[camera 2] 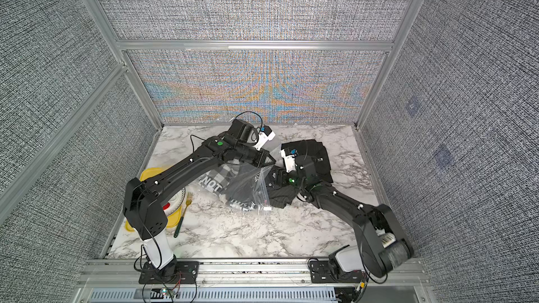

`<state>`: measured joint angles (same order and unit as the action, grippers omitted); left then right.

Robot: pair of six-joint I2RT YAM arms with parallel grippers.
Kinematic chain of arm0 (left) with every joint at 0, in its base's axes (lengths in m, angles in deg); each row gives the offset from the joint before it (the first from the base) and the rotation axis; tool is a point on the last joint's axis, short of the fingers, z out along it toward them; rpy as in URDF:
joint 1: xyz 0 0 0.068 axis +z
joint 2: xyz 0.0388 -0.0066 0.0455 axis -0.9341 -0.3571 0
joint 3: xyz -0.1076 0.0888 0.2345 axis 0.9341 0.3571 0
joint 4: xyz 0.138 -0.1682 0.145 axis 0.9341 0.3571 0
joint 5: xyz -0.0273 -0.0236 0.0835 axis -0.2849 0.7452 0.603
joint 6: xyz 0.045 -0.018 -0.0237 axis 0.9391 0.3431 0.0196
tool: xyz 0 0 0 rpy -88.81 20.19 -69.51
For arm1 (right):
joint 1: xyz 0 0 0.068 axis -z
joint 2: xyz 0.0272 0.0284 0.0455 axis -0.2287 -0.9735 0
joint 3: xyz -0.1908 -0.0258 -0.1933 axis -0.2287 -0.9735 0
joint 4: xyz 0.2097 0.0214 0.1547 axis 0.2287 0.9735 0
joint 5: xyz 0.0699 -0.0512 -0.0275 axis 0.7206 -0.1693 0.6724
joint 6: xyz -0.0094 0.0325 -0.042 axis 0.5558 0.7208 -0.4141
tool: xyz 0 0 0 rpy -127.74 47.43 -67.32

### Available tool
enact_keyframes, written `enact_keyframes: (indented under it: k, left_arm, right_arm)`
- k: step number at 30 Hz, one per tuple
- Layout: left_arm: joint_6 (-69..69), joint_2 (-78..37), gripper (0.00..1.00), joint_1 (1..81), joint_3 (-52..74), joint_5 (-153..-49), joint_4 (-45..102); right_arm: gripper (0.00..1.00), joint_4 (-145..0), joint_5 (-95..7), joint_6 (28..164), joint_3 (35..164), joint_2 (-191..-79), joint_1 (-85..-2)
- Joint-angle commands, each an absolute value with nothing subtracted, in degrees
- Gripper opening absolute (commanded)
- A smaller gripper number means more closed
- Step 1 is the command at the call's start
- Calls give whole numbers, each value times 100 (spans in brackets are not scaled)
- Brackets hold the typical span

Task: Place the folded shirt into the vacuum bag
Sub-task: Place the shirt in the vacuum bag.

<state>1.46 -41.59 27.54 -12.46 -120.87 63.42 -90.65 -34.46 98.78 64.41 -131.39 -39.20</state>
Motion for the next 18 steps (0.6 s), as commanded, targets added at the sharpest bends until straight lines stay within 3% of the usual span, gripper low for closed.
enact_keyframes:
  k: [1, 6, 12, 18]
  left_arm:
    - [162, -4152, 0, 2799, -1377, -12083, 6216]
    - [131, -4108, 0, 2803, -1419, -12176, 6110]
    - [115, -4050, 0, 2796, -1348, -12241, 6054]
    - [191, -3867, 0, 2768, -1154, -12239, 5914]
  right_arm:
    - [48, -9987, -2771, 9844, 6718, -13678, -4091]
    - [40, -9941, -2173, 10105, 7520, -14614, -4404]
    - [39, -9659, -1937, 10334, 8333, -15599, -4542]
    - [40, -8953, -2493, 10237, 8861, -16117, -4694]
